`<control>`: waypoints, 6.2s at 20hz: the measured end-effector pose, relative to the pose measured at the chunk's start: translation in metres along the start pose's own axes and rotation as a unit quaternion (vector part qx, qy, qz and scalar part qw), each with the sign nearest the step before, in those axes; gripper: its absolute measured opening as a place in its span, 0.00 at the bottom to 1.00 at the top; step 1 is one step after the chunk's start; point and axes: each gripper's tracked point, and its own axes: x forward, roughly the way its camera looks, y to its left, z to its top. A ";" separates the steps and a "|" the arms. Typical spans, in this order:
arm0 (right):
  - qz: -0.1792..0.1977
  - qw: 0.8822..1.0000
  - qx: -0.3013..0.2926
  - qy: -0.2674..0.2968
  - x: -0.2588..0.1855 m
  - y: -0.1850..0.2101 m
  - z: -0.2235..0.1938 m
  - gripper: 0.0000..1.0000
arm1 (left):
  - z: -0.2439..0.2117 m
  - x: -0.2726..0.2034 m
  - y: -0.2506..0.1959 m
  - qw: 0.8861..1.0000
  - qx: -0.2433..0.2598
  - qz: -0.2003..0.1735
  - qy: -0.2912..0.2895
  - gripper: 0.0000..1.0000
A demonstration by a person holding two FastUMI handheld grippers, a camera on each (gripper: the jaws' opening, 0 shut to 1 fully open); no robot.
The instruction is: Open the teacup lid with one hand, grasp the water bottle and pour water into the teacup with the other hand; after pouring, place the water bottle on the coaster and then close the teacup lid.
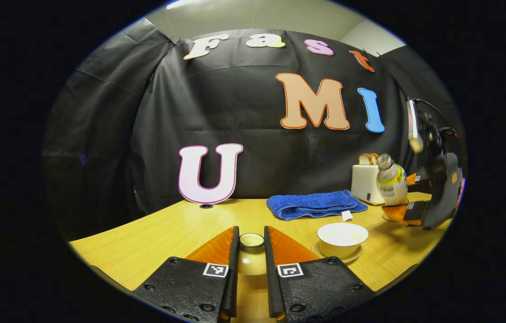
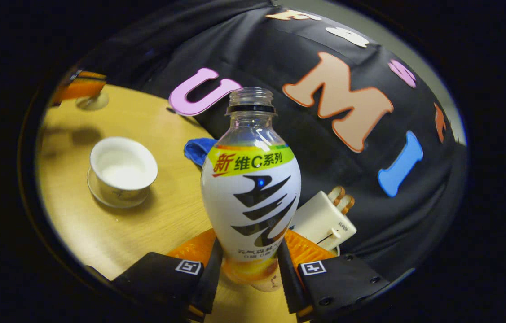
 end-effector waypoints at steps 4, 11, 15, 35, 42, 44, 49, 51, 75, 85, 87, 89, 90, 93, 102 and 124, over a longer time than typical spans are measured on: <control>-0.003 0.990 0.141 -0.010 0.012 -0.035 -0.002 0.67 | 0.000 0.000 0.001 1.000 0.000 0.002 0.000 0.25; -0.016 0.961 0.275 -0.002 0.027 -0.077 -0.038 0.66 | 0.000 0.000 0.001 1.000 0.000 0.002 0.000 0.25; -0.026 0.955 0.296 0.017 0.036 -0.081 -0.066 0.64 | 0.000 0.000 0.001 1.000 0.000 0.002 -0.001 0.25; -0.024 0.938 0.346 0.020 0.033 -0.080 -0.093 0.94 | -0.001 0.000 0.001 1.000 0.000 0.002 -0.001 0.25; -0.026 0.939 0.342 0.008 0.012 -0.080 -0.093 0.94 | -0.001 0.000 -0.002 1.000 0.000 -0.008 0.000 0.25; -0.028 0.940 0.341 0.004 0.002 -0.079 -0.093 0.97 | -0.001 0.001 -0.006 1.000 0.000 -0.015 0.000 0.25; -0.038 0.942 0.333 -0.023 -0.038 -0.076 -0.088 0.97 | -0.002 0.011 -0.018 0.999 -0.002 -0.035 0.000 0.25; -0.046 0.941 0.332 -0.039 -0.055 -0.078 -0.086 0.99 | -0.002 0.016 -0.026 0.999 -0.003 -0.044 0.001 0.25; -0.110 0.938 0.315 -0.096 -0.123 -0.089 -0.083 0.96 | -0.015 0.041 -0.152 0.971 0.030 -0.233 0.040 0.25; -0.110 0.938 0.315 -0.096 -0.122 -0.090 -0.084 0.99 | -0.014 0.041 -0.147 0.973 0.030 -0.226 0.042 0.30; -0.110 0.938 0.315 -0.096 -0.122 -0.089 -0.084 0.99 | -0.013 0.040 -0.148 0.973 0.028 -0.226 0.040 0.33; -0.110 0.938 0.315 -0.096 -0.123 -0.089 -0.083 0.96 | -0.013 0.040 -0.147 0.973 0.027 -0.226 0.040 0.42; -0.110 0.938 0.315 -0.096 -0.123 -0.089 -0.084 0.96 | -0.013 0.040 -0.147 0.973 0.027 -0.227 0.039 0.46; -0.110 0.938 0.315 -0.096 -0.123 -0.089 -0.083 0.96 | -0.012 0.039 -0.145 0.973 0.025 -0.224 0.038 0.81; -0.110 0.938 0.315 -0.096 -0.123 -0.090 -0.083 0.96 | -0.001 0.024 -0.128 0.983 -0.004 -0.183 0.001 0.92; -0.164 0.931 0.317 -0.081 -0.134 -0.105 -0.096 0.96 | 0.000 -0.028 0.012 0.988 0.004 0.157 0.002 0.88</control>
